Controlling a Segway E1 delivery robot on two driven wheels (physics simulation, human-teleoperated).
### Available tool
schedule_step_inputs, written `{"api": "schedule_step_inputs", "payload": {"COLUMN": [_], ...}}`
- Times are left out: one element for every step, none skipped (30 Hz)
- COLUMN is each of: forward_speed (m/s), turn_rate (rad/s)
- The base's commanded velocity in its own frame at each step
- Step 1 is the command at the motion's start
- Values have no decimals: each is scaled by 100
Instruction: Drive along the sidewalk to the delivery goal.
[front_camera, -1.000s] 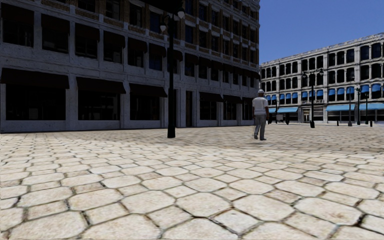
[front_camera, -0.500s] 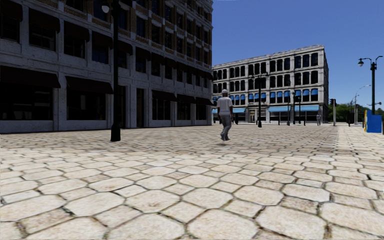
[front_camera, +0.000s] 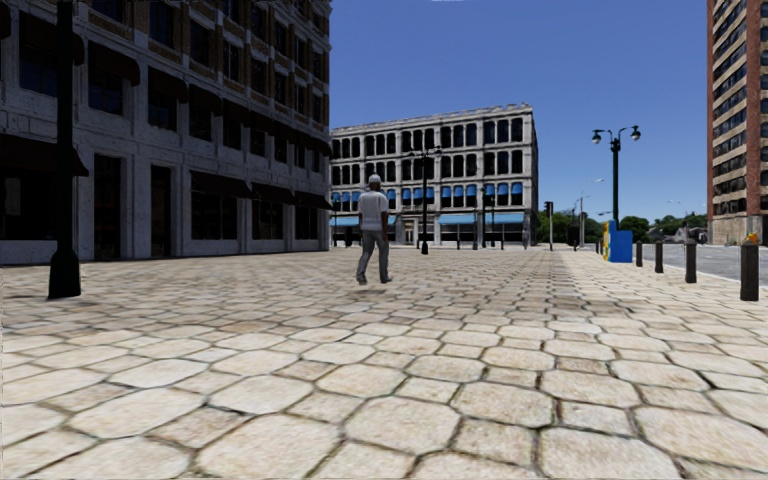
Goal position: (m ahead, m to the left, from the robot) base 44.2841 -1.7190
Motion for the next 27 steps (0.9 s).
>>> {"api": "schedule_step_inputs", "payload": {"forward_speed": [200,200,200,200,200,200,200,200,200,200,200,200,200,200,200,200,200,200,200,200,200,200,200,200,200,200,200], "turn_rate": [-58,-58,-58,-58,-58,-58,-58,-58,-58,-57,-57,-1,0,0,0,0,0,0,0,0,0,0,0,0,0,0,0]}}
